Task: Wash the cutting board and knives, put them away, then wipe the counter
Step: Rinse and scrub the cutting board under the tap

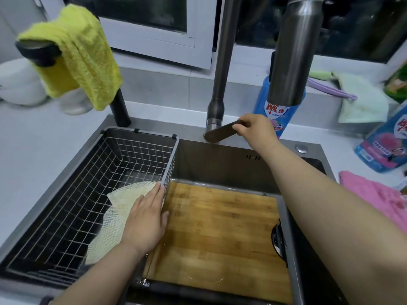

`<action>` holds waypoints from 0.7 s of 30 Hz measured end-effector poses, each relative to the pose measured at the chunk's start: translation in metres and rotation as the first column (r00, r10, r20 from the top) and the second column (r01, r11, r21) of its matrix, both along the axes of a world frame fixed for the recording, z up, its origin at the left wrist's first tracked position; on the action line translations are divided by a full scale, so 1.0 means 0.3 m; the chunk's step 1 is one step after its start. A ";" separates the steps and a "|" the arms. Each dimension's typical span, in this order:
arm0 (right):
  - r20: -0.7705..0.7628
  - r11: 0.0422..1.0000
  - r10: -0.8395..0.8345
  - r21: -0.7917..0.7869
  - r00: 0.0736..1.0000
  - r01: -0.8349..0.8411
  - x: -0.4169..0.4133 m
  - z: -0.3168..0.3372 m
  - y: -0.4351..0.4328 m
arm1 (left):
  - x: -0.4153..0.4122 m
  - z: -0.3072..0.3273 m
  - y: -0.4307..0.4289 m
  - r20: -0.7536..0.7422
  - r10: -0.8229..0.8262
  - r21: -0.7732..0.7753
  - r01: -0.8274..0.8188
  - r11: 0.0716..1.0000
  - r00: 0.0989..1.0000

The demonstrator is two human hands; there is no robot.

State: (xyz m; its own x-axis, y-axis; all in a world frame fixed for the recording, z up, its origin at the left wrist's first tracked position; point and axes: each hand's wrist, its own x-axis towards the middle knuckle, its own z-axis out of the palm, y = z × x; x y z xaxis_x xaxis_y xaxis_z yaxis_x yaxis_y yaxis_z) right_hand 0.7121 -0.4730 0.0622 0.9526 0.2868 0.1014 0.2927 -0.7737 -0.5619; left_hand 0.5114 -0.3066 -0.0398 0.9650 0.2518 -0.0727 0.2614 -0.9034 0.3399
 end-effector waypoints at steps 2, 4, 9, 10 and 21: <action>0.007 1.000 0.005 -0.003 1.000 -0.005 -0.001 -0.004 -0.001 | 0.000 0.001 0.000 -0.001 0.002 0.000 -0.002 1.000 1.000; 0.003 1.000 0.004 -0.002 1.000 -0.004 -0.001 -0.005 -0.001 | 0.000 0.001 -0.001 0.003 0.005 -0.005 -0.005 1.000 1.000; 0.017 1.000 0.003 -0.001 1.000 -0.003 -0.004 -0.007 -0.001 | -0.001 0.003 -0.002 0.012 0.012 -0.012 -0.012 1.000 1.000; 0.019 1.000 0.002 -0.001 1.000 -0.002 -0.005 -0.007 -0.001 | 0.000 0.004 -0.002 0.015 0.013 -0.011 -0.013 1.000 1.000; -0.013 1.000 0.004 -0.014 1.000 -0.004 0.010 -0.025 0.003 | -0.001 0.005 -0.001 0.029 0.017 -0.040 -0.016 0.999 0.999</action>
